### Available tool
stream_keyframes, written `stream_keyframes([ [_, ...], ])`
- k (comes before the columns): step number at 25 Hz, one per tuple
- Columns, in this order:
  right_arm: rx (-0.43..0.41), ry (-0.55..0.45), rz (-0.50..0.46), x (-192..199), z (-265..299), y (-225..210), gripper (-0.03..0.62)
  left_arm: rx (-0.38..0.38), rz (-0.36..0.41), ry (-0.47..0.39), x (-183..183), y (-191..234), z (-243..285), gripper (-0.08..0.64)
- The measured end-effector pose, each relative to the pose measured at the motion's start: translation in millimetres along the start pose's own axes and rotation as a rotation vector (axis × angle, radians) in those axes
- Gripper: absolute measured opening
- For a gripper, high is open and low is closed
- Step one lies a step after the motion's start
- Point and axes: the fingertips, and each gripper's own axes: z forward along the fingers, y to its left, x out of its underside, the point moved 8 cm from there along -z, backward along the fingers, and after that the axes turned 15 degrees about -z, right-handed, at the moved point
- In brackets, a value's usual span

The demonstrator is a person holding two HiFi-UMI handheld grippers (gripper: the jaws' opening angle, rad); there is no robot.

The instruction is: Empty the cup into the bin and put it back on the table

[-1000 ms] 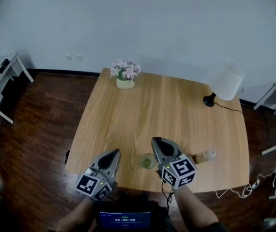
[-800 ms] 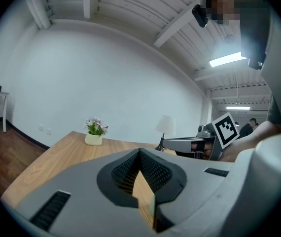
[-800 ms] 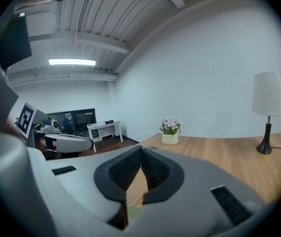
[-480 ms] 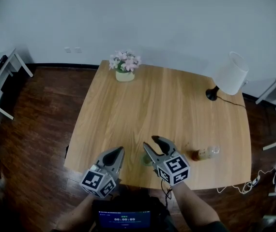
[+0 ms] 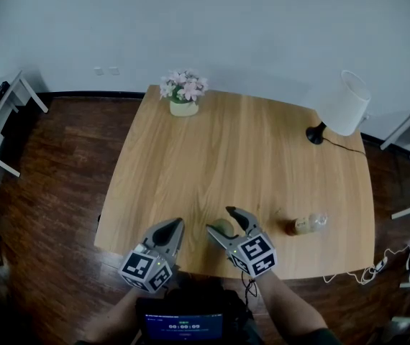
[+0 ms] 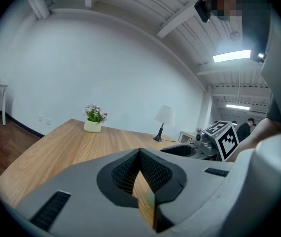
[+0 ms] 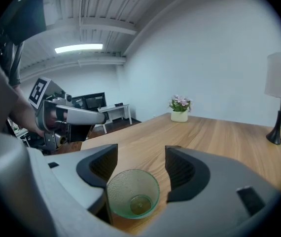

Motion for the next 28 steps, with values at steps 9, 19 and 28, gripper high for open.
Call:
stream_keyframes([
  [9,-0.031,0.043,-0.041,21,7,12,0.359,0.005,-0.002,0.042,18,1,0,0.0],
  [19,-0.082,0.025,-0.057,34,12,23,0.443,-0.016,-0.009,0.063,26,3,-5,0.0],
  [28,-0.085,0.014,-0.061,48,23,23,0.443,-0.029,0.001,0.091,32,6,-7,0.0],
])
